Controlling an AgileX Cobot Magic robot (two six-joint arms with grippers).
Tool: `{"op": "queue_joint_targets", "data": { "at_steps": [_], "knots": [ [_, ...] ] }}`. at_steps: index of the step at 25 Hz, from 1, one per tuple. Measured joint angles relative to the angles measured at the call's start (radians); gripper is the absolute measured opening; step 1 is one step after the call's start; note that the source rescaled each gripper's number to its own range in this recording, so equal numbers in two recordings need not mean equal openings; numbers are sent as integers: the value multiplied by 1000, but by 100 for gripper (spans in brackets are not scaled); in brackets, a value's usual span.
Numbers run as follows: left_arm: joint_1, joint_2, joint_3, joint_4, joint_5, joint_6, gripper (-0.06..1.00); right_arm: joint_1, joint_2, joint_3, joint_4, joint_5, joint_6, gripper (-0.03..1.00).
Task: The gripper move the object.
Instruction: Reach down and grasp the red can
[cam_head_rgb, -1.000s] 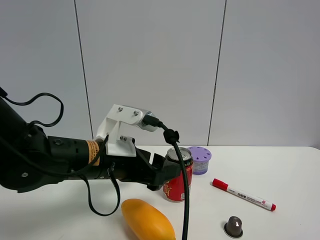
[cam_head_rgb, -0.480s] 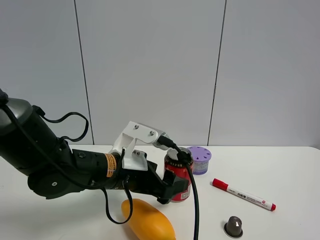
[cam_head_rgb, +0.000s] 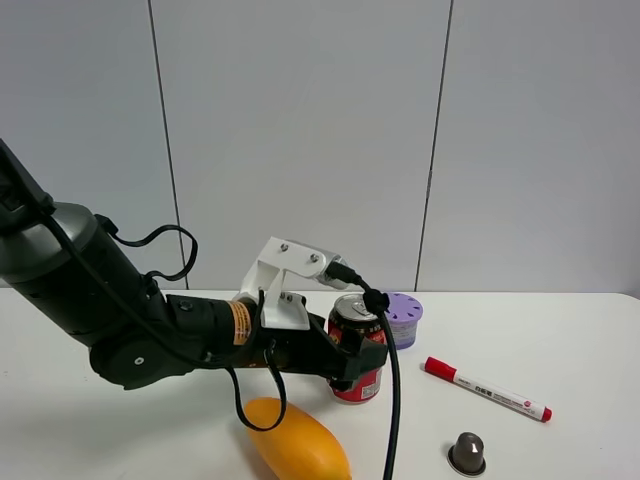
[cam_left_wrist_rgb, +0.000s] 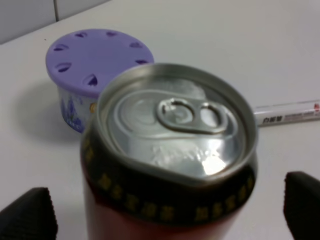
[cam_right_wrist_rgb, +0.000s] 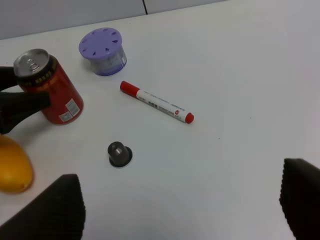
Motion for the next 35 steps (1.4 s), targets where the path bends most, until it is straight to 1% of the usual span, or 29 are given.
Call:
{"op": "queue_joint_targets", "data": {
  "at_steps": [6,12,17,24,35],
  "knots": [
    [-4,25,-72,-3,-3,-2,100,0,0,0,0,0,0,100],
    [-25,61,-120,-3,-3,-13,100,0,0,0,0,0,0,100],
    [-27,104,-135,-2,-2,-15,100,0,0,0,0,0,0,100],
    [-27,112,-138,-2,-2,-15,100,0,0,0,0,0,0,100],
    [-27,153,-202,-2,12,-14,100,0,0,0,0,0,0,100]
  ]
}}
